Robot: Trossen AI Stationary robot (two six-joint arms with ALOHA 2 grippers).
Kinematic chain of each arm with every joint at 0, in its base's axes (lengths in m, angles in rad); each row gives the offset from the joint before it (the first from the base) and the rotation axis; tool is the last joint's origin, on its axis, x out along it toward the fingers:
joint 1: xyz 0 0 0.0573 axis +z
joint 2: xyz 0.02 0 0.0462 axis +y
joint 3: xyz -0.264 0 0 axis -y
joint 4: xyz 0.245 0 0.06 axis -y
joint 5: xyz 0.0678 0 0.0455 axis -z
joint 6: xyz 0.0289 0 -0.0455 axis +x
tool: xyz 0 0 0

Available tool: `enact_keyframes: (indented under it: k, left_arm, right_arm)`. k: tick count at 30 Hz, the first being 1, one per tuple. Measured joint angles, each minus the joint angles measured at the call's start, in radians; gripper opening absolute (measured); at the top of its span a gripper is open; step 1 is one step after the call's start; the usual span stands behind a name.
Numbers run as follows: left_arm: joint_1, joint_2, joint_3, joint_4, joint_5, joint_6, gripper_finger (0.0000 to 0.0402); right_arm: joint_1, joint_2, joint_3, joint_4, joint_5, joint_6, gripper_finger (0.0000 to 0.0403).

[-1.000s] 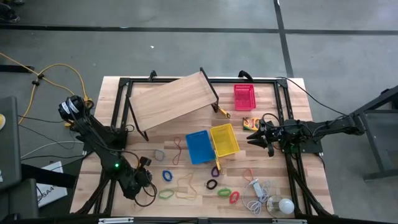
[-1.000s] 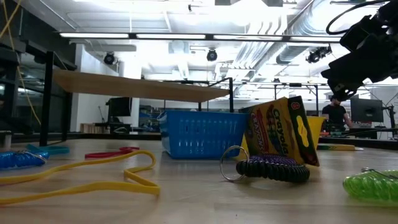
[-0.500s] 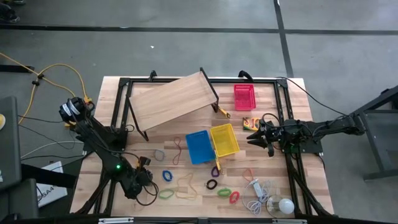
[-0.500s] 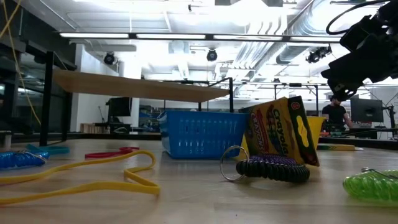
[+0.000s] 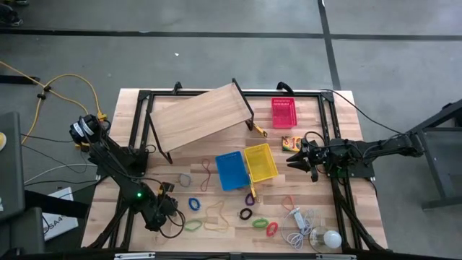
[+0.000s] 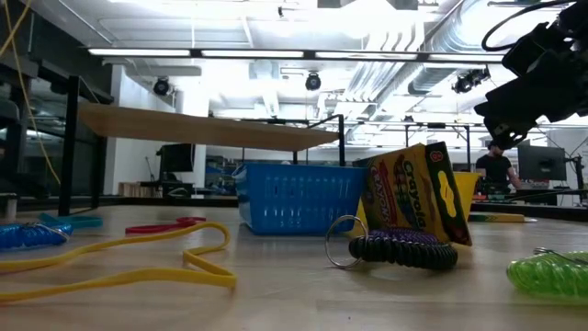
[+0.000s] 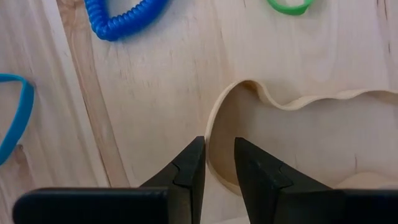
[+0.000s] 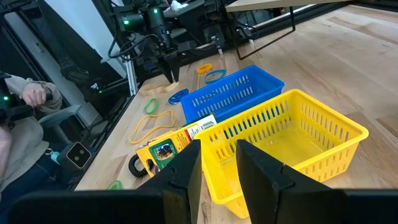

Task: Pick & Place Office Desk Supplies
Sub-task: Put the brown rubber band into the blue bin

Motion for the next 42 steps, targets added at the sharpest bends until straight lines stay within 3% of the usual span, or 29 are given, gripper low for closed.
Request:
enact_keyframes:
  k: [17, 28, 42]
  left_arm:
    - [0.006, 0.0, 0.0, -0.005, 0.002, -0.012, 0.008]
    - [0.006, 0.0, 0.0, -0.005, 0.009, -0.021, 0.0005]
    - [0.006, 0.0, 0.0, -0.005, 0.012, -0.039, 0.0001]
  right_arm:
    - [0.0, 0.0, 0.0, 0.0, 0.0, 0.0, 0.0089]
    - [0.0, 0.0, 0.0, 0.0, 0.0, 0.0, 0.0089]
    - [0.0, 0.0, 0.0, 0.0, 0.0, 0.0, 0.0089]
